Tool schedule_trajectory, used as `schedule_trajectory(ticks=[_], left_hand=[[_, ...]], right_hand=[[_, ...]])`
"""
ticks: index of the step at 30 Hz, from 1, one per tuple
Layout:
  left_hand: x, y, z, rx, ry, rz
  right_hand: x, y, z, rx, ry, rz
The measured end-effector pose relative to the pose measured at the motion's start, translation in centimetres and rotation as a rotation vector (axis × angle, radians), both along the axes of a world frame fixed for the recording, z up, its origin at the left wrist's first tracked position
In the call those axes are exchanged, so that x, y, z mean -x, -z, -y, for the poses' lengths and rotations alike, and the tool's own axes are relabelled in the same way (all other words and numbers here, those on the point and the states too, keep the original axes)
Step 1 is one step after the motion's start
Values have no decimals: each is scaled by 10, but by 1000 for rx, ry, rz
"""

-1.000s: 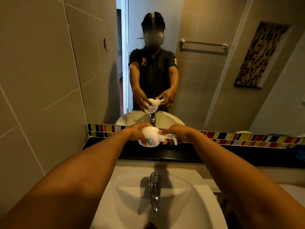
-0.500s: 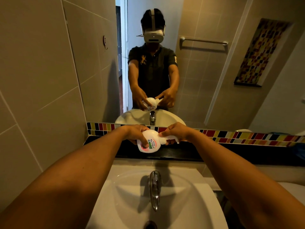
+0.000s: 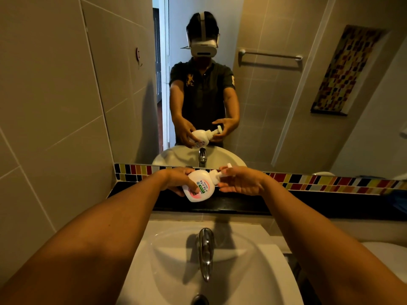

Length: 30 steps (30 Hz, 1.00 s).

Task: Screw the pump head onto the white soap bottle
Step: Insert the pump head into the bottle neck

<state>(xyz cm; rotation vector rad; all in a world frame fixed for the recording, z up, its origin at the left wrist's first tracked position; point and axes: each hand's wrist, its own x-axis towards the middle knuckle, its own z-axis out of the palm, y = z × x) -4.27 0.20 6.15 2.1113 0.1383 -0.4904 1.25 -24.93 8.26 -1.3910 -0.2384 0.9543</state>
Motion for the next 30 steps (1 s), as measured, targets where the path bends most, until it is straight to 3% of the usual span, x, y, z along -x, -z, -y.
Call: schedule_trajectory(ticks=[6,16,25,30], left_hand=[[1,-4,2,96,-34,-18],[4,-7,9,159,-53,7],[4,-15,9,176,-68,27],[3,-14,11,148,-57,37]], right_hand=[[3,10,-6,-35,95,98],[7,14,-27,270,297,380],[5,1,-20,30,243,221],[6,-2,-25,160,286,280]])
